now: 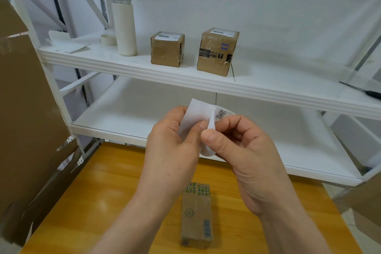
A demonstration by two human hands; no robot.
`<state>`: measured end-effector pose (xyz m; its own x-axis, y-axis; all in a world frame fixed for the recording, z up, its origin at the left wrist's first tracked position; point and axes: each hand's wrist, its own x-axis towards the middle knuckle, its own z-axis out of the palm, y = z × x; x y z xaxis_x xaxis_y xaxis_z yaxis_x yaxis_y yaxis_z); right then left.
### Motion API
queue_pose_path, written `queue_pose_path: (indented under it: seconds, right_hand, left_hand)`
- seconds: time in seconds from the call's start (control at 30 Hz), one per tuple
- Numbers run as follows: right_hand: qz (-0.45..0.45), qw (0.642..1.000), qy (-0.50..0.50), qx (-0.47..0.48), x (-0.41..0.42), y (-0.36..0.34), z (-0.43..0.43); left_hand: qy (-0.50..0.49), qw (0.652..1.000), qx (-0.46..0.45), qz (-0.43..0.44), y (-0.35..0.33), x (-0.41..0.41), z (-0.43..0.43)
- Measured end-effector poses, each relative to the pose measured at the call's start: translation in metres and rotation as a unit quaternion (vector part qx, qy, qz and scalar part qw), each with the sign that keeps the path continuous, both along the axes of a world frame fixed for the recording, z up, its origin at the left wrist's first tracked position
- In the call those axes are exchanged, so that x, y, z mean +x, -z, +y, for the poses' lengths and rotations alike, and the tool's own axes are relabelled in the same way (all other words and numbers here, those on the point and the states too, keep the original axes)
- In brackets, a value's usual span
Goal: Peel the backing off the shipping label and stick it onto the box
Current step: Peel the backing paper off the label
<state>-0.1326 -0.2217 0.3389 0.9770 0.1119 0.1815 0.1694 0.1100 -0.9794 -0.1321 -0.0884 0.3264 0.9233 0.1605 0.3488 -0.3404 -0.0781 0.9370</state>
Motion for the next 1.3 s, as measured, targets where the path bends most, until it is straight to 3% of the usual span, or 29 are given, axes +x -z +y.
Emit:
queue_pose_path:
  seconds: [0.5, 0.63, 0.8, 1.0, 1.3]
  right_hand:
    - [0.014, 0.996, 0.016, -0.082, -0.002, -0.001, 0.003]
    - [0.024, 0.997, 0.032, -0.068, -0.002, -0.001, 0.001]
    - [0.046, 0.998, 0.035, -0.033, -0.002, -0.001, -0.001]
    - [0.061, 0.996, 0.062, 0.000, 0.001, 0.003, -0.006]
    - [0.076, 0.994, 0.066, 0.033, 0.001, 0.003, -0.009]
  left_hand:
    - [-0.046, 0.997, 0.060, 0.006, 0.004, -0.001, -0.004]
    - [-0.047, 0.997, 0.063, 0.009, 0.004, -0.001, -0.003]
    - [-0.003, 1.000, 0.009, 0.028, 0.003, -0.002, -0.002]
    - [0.086, 0.971, -0.198, 0.103, 0.003, -0.003, 0.001]
    - [0.110, 0.980, -0.158, 0.059, 0.009, -0.002, -0.003]
